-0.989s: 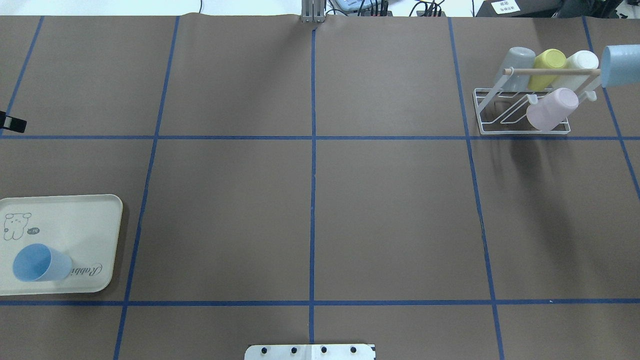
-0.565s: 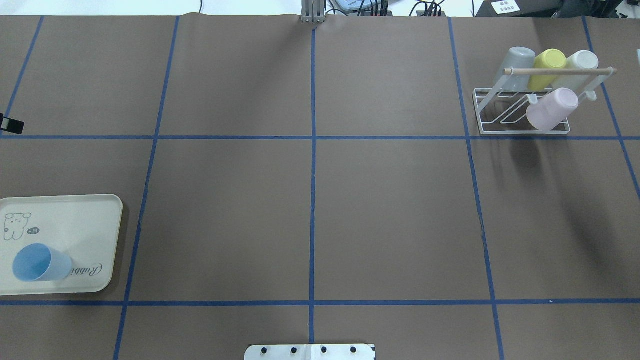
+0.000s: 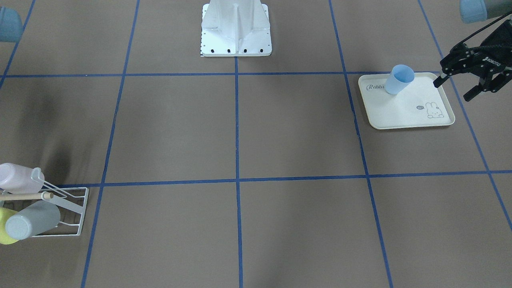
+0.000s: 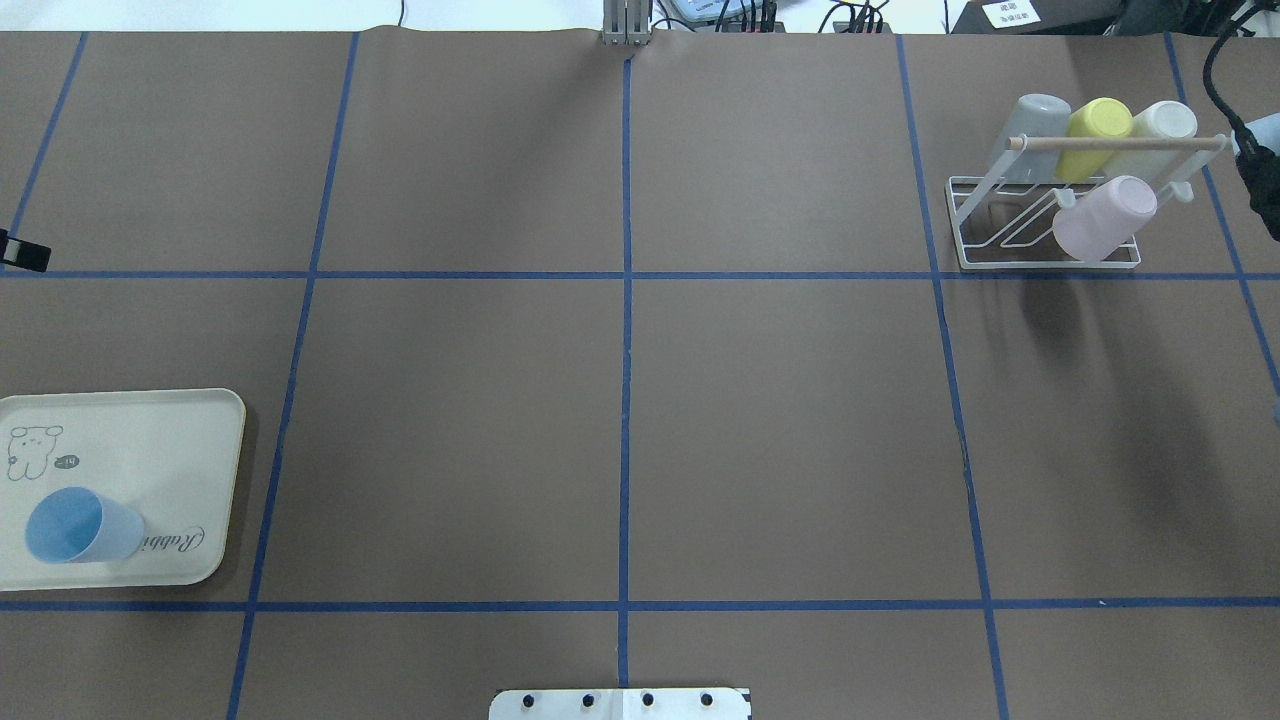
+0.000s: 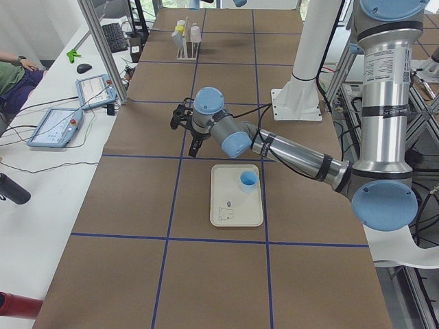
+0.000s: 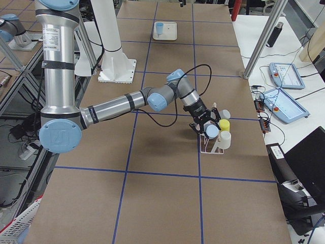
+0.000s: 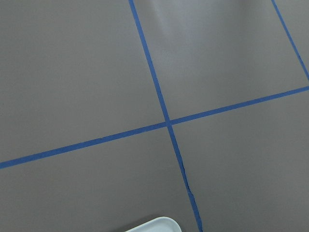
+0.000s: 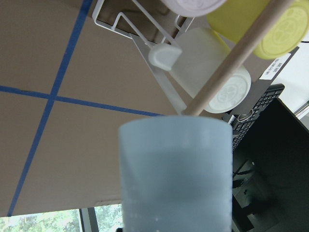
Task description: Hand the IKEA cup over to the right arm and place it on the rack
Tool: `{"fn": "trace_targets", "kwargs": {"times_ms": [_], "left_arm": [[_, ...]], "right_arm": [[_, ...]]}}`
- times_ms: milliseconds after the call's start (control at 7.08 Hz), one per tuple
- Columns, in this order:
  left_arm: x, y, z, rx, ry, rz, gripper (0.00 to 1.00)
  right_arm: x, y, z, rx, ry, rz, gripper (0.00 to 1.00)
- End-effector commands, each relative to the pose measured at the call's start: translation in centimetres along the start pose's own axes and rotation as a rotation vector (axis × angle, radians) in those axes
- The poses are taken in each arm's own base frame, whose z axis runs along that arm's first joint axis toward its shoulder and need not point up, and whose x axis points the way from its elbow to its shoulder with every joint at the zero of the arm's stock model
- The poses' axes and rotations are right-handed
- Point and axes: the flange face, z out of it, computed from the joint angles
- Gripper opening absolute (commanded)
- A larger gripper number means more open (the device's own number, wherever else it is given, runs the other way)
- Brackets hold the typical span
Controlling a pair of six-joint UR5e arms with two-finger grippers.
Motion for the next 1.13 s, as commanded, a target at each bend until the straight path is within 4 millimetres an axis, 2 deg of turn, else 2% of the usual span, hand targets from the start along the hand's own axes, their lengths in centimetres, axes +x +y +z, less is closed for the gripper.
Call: {"fn": "trace_targets", "kwargs": {"times_ms": [0, 565, 989], "left_arm": [[0.0, 0.0, 0.0, -0.002, 0.003, -0.002, 1.00], [0.0, 0.0, 0.0, -0.002, 0.003, -0.002, 1.00], [-0.1, 0.1, 0.1, -0.003, 0.002, -0.004, 1.00]], "right_arm": [[0.3, -2.9, 0.0, -0.064, -0.032, -0.094, 0.22], [-0.2, -6.0, 0.5, -0.131, -0.074, -0.186, 0.28], [-0.5, -7.6, 1.0, -0.178, -0.074, -0.239, 0.30]]}}
